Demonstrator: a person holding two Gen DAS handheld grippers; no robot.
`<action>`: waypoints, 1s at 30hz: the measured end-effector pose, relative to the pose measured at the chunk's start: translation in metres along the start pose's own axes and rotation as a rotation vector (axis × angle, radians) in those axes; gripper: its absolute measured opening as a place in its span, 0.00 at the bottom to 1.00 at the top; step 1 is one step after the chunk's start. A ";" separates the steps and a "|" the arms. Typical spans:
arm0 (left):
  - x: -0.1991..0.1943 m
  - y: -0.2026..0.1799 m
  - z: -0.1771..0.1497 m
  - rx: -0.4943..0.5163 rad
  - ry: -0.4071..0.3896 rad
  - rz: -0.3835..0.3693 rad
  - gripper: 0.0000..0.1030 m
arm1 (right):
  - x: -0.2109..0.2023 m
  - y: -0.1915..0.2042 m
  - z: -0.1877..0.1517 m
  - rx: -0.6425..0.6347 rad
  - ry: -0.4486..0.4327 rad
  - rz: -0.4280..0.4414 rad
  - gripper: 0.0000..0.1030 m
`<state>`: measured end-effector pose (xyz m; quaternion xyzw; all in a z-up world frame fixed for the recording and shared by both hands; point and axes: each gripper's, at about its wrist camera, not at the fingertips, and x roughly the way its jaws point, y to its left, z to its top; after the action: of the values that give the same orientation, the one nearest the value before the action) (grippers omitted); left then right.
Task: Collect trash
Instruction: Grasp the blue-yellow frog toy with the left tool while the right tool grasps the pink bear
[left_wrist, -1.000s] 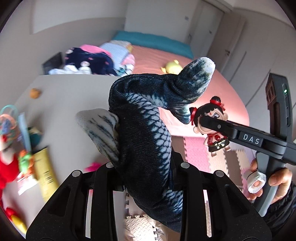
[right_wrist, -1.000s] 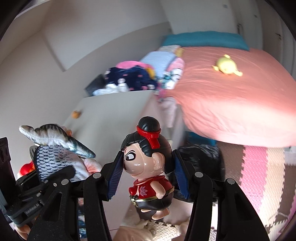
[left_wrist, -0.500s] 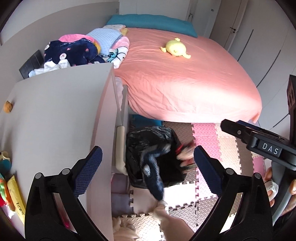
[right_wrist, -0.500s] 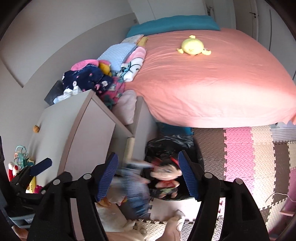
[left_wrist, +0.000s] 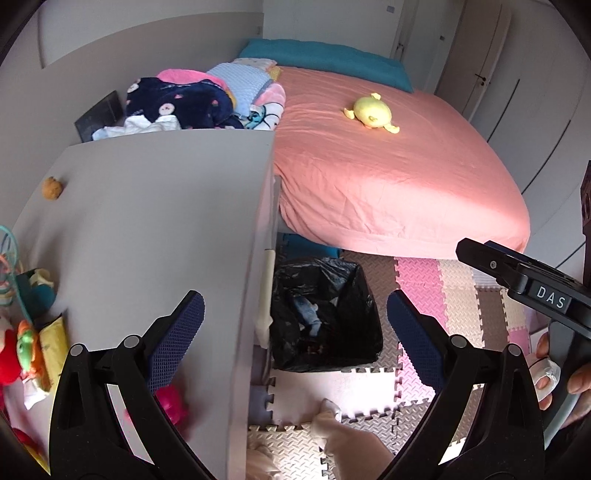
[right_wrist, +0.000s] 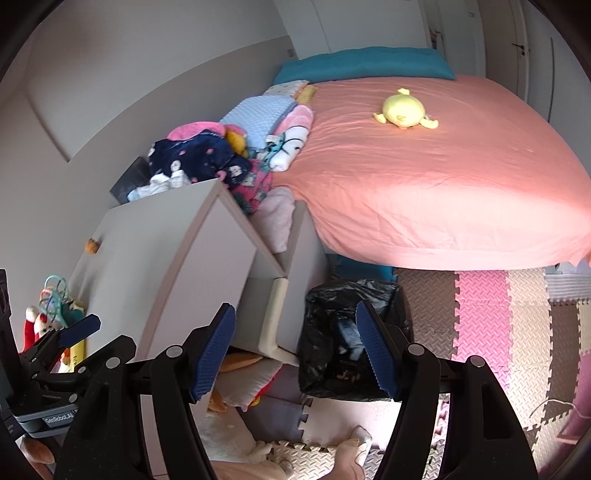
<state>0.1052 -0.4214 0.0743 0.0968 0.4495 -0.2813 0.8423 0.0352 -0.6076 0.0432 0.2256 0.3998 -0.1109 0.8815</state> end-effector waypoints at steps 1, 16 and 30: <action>-0.005 0.004 -0.002 -0.005 -0.004 0.003 0.93 | -0.001 0.007 -0.001 -0.009 0.001 0.007 0.67; -0.093 0.114 -0.073 -0.160 -0.065 0.147 0.93 | 0.002 0.151 -0.048 -0.235 0.080 0.190 0.70; -0.117 0.172 -0.169 -0.260 -0.002 0.252 0.93 | 0.044 0.224 -0.091 -0.366 0.181 0.197 0.70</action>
<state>0.0314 -0.1639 0.0565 0.0426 0.4656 -0.1133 0.8767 0.0890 -0.3684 0.0268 0.1087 0.4666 0.0706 0.8749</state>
